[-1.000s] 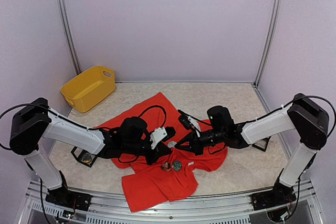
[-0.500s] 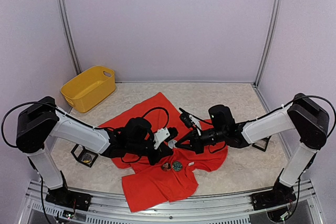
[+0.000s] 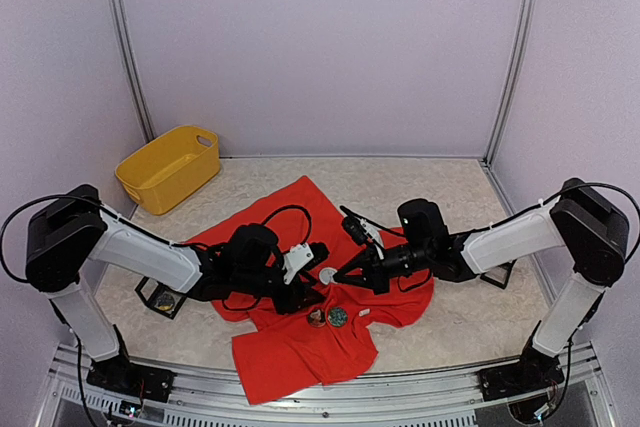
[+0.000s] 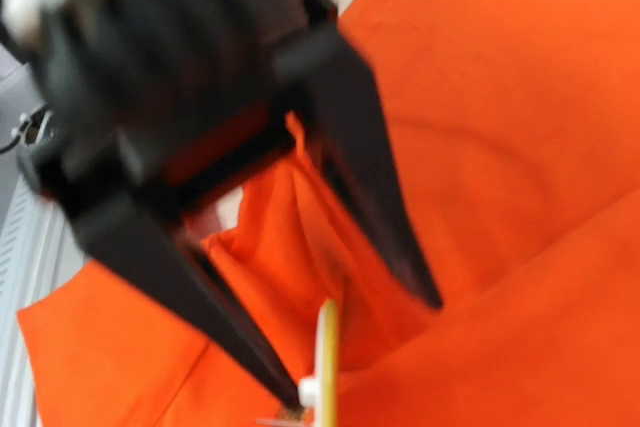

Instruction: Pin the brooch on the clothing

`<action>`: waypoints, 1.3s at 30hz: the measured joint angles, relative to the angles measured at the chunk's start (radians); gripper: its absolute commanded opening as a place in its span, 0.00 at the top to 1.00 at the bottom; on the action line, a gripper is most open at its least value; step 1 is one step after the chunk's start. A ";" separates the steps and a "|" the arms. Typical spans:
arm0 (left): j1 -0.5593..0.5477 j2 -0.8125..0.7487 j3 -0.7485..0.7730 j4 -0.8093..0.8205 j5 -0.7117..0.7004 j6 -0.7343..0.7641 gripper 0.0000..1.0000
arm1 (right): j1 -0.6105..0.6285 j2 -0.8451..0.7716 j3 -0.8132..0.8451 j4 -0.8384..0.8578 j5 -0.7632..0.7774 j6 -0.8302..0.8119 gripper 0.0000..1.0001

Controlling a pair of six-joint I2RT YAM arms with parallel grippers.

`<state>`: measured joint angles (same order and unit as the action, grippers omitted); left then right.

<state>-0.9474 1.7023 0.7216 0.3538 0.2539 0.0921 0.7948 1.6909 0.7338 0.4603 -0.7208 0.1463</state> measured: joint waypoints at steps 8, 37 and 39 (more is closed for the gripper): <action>0.061 -0.078 -0.022 0.063 0.153 0.004 0.58 | -0.005 0.000 0.002 -0.026 -0.023 -0.053 1.00; 0.063 -0.036 -0.008 0.103 0.275 -0.017 1.00 | -0.006 -0.005 -0.025 0.025 -0.056 -0.114 0.63; 0.063 -0.036 -0.008 0.103 0.280 -0.016 1.00 | -0.006 -0.005 -0.039 0.038 -0.057 -0.127 0.62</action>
<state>-0.8841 1.6665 0.7132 0.4564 0.5335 0.0765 0.7891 1.6863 0.6949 0.4984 -0.7780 0.0193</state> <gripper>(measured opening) 0.005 0.361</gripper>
